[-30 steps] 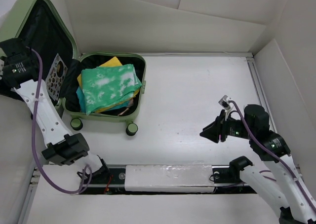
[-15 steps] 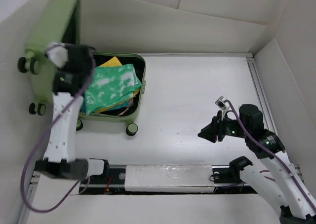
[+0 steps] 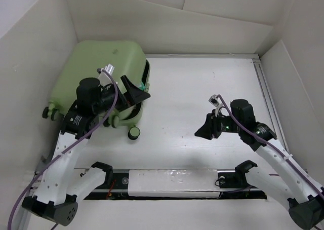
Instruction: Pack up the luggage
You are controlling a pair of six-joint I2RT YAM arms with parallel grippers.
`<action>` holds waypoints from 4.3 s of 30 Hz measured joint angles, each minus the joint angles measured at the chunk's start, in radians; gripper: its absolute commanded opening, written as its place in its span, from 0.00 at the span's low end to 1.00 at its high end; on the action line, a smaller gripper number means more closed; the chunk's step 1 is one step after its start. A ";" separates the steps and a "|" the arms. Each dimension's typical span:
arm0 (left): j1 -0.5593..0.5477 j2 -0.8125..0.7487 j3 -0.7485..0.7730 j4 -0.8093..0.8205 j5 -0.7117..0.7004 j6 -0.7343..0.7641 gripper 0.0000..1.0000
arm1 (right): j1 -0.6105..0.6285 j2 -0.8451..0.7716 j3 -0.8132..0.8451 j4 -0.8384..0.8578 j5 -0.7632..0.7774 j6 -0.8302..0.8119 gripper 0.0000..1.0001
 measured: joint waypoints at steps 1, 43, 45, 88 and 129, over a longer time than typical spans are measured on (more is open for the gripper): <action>0.003 0.023 0.021 0.035 0.035 0.006 1.00 | 0.006 0.007 0.006 0.003 0.006 0.001 0.41; 0.555 0.706 0.139 0.516 -0.574 0.077 0.24 | 0.193 0.408 0.392 0.011 0.581 0.051 0.54; 0.491 0.629 0.041 0.571 -0.578 0.054 0.24 | 0.153 0.424 0.427 0.010 0.603 0.050 0.54; -0.132 0.093 0.168 0.106 -0.497 0.073 0.61 | -0.169 0.506 0.842 0.018 0.487 -0.007 0.00; 0.024 -0.018 0.034 -0.074 -0.479 0.078 0.58 | -0.074 0.684 0.910 0.094 0.295 0.018 0.50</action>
